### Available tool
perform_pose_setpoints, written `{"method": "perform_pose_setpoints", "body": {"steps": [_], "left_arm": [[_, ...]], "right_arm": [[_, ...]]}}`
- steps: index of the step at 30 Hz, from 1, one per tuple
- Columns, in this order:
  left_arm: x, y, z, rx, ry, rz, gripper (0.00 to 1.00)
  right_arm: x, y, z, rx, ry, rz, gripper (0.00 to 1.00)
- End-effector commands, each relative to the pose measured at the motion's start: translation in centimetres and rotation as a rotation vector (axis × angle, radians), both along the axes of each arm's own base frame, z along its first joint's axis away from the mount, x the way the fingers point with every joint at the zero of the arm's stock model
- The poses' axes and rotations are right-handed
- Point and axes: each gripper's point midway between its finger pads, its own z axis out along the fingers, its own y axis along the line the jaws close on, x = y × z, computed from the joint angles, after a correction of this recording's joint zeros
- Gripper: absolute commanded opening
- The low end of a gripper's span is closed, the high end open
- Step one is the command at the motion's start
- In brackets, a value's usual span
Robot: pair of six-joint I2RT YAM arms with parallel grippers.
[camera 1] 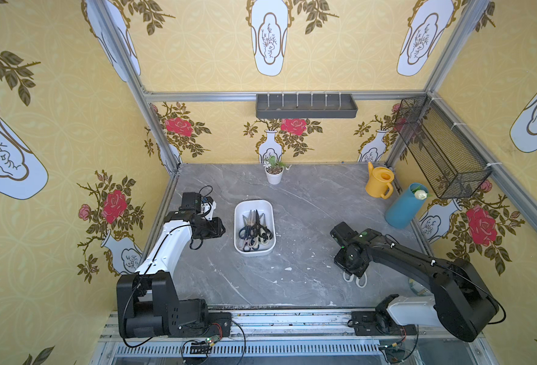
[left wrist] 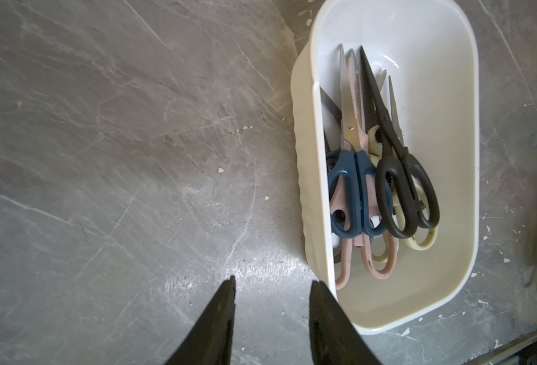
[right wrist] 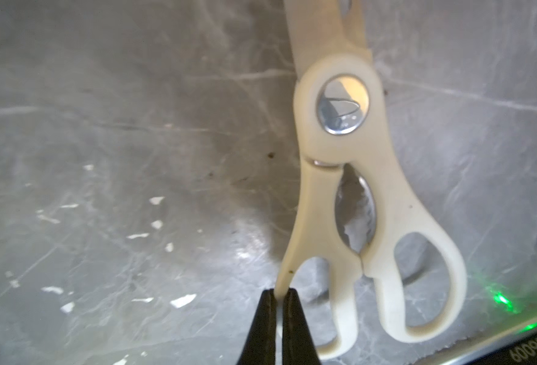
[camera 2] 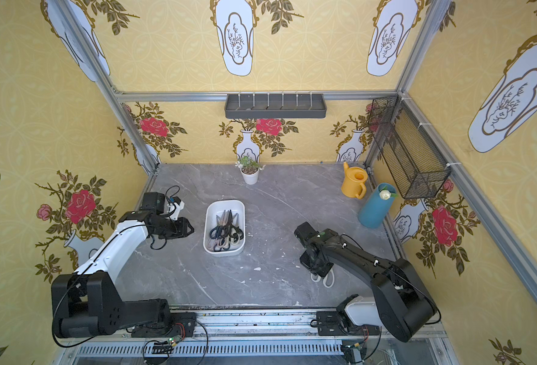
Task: Put the scissors into the storage box
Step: Pick up the scissors from the center of the board, then place the scissors in the storage box.
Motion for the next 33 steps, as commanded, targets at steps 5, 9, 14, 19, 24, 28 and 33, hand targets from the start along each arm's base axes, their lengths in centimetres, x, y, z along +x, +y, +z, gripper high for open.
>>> {"method": "perform_pose_setpoints", "body": {"steps": [5,9,14,19,24,28,33], "left_arm": [[0.0,-0.1,0.0,-0.005,-0.011,-0.005,0.44],[0.1,-0.1,0.1,-0.005,-0.015,-0.003,0.44],[0.2,-0.1,0.2,-0.007,-0.017,0.001,0.44],[0.2,-0.2,0.3,-0.014,-0.019,-0.001,0.44],[0.2,-0.2,0.5,-0.016,-0.026,0.0,0.44],[0.2,-0.3,0.6,-0.02,-0.03,0.002,0.44],[0.3,-0.4,0.7,-0.028,-0.028,0.002,0.44]], "right_arm": [[2.1,3.1,2.5,0.014,-0.059,0.065,0.0],[3.5,7.5,4.0,0.061,-0.093,0.138,0.0],[5.3,14.7,5.9,0.145,-0.14,0.253,0.0],[7.2,22.3,8.5,0.27,-0.193,0.362,0.0],[7.9,29.5,10.1,0.399,-0.22,0.457,0.0],[8.1,32.9,9.8,0.437,-0.221,0.507,0.0],[9.1,35.4,8.9,0.47,-0.229,0.539,0.0]]}}
